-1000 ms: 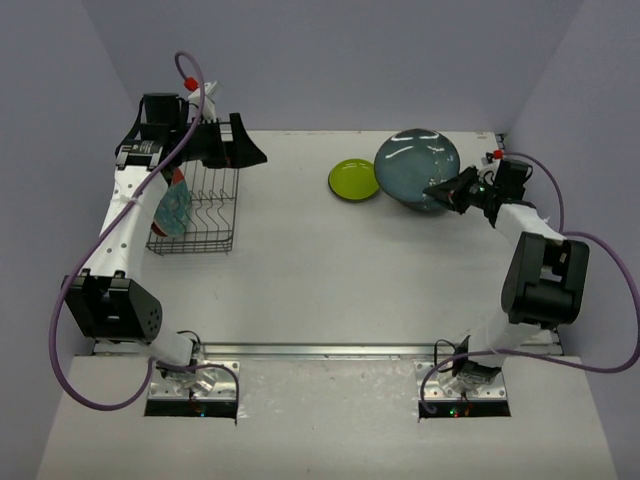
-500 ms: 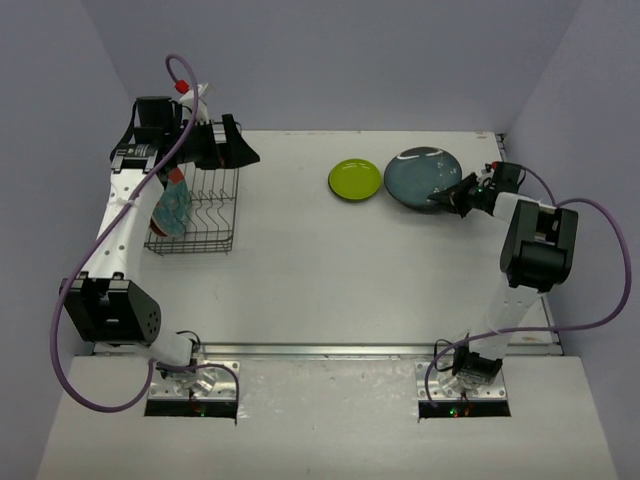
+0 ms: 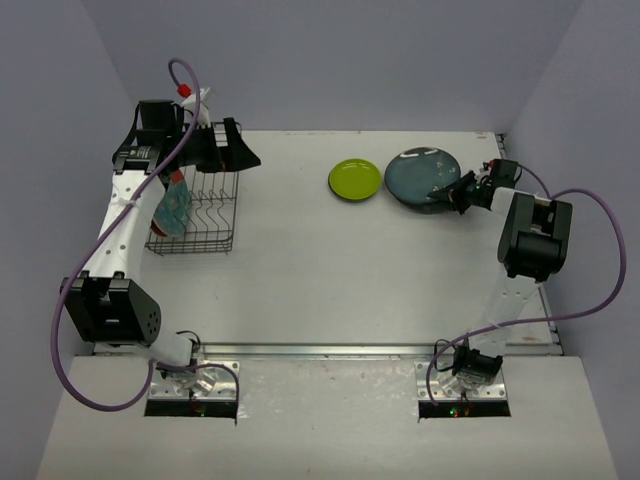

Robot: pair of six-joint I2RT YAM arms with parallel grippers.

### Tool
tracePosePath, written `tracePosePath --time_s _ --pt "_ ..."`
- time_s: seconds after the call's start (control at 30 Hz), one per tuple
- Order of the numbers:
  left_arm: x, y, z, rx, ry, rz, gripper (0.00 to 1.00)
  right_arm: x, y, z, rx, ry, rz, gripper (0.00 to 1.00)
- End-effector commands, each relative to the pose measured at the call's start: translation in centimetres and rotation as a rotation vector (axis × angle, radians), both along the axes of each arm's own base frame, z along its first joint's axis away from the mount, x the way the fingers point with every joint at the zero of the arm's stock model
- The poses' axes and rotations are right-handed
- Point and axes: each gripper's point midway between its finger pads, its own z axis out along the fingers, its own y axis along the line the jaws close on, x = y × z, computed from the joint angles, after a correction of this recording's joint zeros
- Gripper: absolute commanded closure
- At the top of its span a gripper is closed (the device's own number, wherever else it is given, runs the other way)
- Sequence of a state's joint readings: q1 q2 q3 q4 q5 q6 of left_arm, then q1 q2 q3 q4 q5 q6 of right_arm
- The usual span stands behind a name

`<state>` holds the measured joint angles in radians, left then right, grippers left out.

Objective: Unload the plates from the dish rack

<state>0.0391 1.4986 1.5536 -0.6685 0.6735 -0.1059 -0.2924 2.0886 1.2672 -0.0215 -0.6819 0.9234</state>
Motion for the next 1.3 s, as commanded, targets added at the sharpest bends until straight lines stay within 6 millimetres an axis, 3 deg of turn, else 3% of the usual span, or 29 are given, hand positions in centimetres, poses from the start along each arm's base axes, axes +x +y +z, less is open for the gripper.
tracePosePath --time_s 0.0,0.5,0.77,1.07,1.27 --pt "-0.4 0.1 2.3 -0.004 -0.088 -0.009 0.0 3.0 -0.1 6.1 -0.002 -0.214 0.054 0.93" --pt "-1.3 0.0 3.6 -0.009 -0.093 -0.013 0.0 1.9 0.0 7.0 0.023 -0.177 0.051 0.46" --pt "-0.7 1.0 4.1 0.011 -0.088 0.07 0.0 -1.7 -0.2 7.4 -0.073 -0.061 0.048 0.19" --pt "0.8 6.8 4.3 0.184 -0.084 0.398 0.0 -5.4 -1.8 6.4 -0.221 0.13 0.023 0.12" --pt "0.4 7.0 4.3 0.203 -0.091 0.401 0.0 -5.3 -2.3 6.2 -0.251 0.135 0.033 0.11"
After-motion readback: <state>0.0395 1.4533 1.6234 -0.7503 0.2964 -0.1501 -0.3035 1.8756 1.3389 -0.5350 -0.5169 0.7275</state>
